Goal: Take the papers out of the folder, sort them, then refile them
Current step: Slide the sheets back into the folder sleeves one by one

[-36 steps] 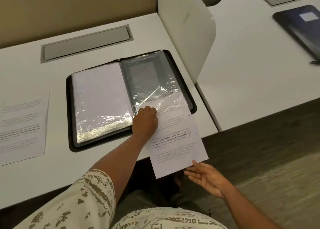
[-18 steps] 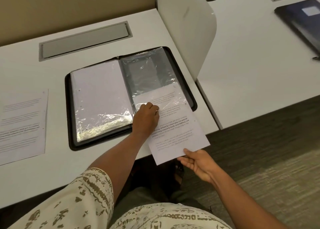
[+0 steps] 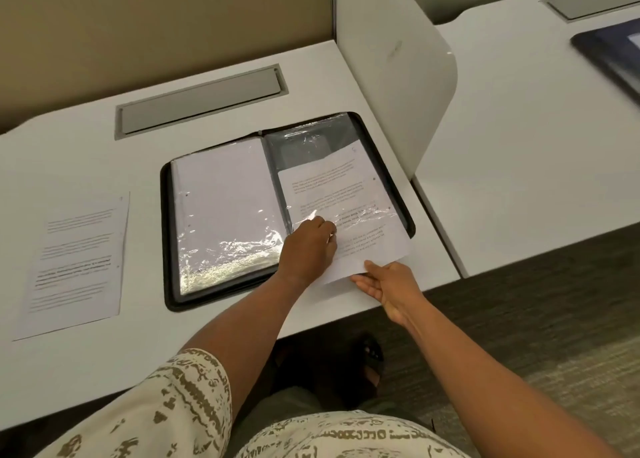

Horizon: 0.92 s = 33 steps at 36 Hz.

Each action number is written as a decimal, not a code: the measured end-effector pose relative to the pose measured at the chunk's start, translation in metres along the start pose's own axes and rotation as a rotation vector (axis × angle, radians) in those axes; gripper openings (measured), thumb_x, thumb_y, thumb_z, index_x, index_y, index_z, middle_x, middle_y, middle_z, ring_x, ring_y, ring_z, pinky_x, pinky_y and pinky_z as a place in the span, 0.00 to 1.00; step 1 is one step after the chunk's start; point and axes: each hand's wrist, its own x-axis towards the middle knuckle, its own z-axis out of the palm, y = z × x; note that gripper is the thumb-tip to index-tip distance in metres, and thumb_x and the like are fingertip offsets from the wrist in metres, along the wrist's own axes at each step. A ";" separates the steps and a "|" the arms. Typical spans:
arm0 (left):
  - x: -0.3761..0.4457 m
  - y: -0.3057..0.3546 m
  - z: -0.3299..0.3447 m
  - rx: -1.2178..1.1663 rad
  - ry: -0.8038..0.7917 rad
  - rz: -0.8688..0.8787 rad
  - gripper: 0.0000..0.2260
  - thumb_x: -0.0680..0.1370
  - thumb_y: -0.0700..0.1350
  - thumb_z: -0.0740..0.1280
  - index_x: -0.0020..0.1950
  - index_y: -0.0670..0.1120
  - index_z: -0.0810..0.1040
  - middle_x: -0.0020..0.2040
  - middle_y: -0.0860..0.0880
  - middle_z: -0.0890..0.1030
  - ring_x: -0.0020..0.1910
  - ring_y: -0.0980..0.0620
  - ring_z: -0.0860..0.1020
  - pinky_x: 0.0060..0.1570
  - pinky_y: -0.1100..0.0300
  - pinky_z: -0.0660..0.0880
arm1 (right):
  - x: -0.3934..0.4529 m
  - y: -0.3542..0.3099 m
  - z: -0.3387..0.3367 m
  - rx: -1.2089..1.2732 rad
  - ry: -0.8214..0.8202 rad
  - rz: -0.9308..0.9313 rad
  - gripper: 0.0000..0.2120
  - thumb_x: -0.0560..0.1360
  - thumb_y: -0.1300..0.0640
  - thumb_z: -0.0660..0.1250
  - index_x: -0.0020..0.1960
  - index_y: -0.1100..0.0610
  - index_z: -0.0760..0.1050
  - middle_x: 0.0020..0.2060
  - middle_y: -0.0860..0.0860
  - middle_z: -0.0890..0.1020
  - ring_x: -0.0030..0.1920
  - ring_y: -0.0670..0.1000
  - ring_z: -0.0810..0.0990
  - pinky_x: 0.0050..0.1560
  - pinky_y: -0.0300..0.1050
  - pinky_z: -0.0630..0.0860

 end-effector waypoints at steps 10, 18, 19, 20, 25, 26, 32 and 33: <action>0.014 0.012 -0.004 -0.051 -0.047 -0.026 0.14 0.80 0.48 0.65 0.64 0.47 0.76 0.54 0.49 0.80 0.48 0.48 0.80 0.42 0.54 0.77 | 0.003 0.004 0.024 0.188 0.047 -0.033 0.08 0.79 0.62 0.69 0.58 0.60 0.80 0.51 0.58 0.86 0.52 0.55 0.85 0.55 0.48 0.82; 0.036 0.011 -0.015 0.051 -0.083 0.037 0.08 0.79 0.45 0.63 0.53 0.46 0.81 0.47 0.49 0.79 0.43 0.48 0.78 0.39 0.52 0.78 | 0.014 0.003 0.034 -0.039 0.240 -0.082 0.04 0.80 0.62 0.68 0.53 0.58 0.81 0.49 0.56 0.86 0.51 0.54 0.86 0.53 0.48 0.84; 0.037 0.010 -0.016 0.049 -0.083 0.041 0.07 0.79 0.45 0.64 0.52 0.46 0.80 0.46 0.49 0.79 0.43 0.48 0.78 0.39 0.52 0.78 | 0.015 0.000 0.036 -0.046 0.242 -0.092 0.04 0.80 0.62 0.68 0.52 0.58 0.81 0.48 0.56 0.86 0.50 0.54 0.86 0.53 0.47 0.84; 0.038 0.009 -0.017 0.046 -0.085 0.043 0.07 0.79 0.45 0.64 0.51 0.46 0.80 0.46 0.49 0.79 0.43 0.48 0.77 0.38 0.52 0.77 | 0.016 -0.002 0.038 -0.045 0.237 -0.103 0.04 0.80 0.62 0.68 0.51 0.58 0.81 0.48 0.56 0.86 0.50 0.54 0.86 0.52 0.47 0.84; 0.037 0.005 -0.021 -0.032 -0.082 0.035 0.06 0.79 0.45 0.65 0.50 0.46 0.81 0.46 0.50 0.78 0.42 0.48 0.78 0.37 0.52 0.77 | 0.027 -0.012 0.056 -0.079 0.228 -0.157 0.05 0.80 0.63 0.67 0.50 0.60 0.82 0.46 0.57 0.86 0.46 0.53 0.85 0.46 0.43 0.84; 0.036 0.005 -0.022 -0.049 -0.087 0.036 0.06 0.79 0.46 0.65 0.50 0.47 0.81 0.46 0.50 0.78 0.42 0.49 0.78 0.36 0.54 0.76 | 0.029 -0.014 0.060 -0.096 0.230 -0.169 0.05 0.80 0.63 0.67 0.48 0.61 0.82 0.45 0.58 0.85 0.44 0.53 0.84 0.43 0.42 0.83; 0.030 0.006 -0.022 -0.079 -0.099 0.045 0.09 0.80 0.50 0.63 0.50 0.48 0.80 0.47 0.52 0.78 0.41 0.51 0.77 0.38 0.53 0.76 | 0.045 -0.020 0.078 -0.384 0.330 -0.265 0.17 0.78 0.64 0.66 0.31 0.58 0.75 0.29 0.52 0.78 0.30 0.48 0.74 0.31 0.40 0.70; 0.029 0.005 -0.022 -0.087 -0.100 0.041 0.09 0.80 0.50 0.63 0.50 0.48 0.80 0.47 0.52 0.78 0.41 0.51 0.77 0.38 0.53 0.76 | 0.048 -0.021 0.080 -0.411 0.336 -0.266 0.17 0.78 0.64 0.65 0.31 0.58 0.75 0.29 0.53 0.78 0.30 0.48 0.73 0.30 0.41 0.69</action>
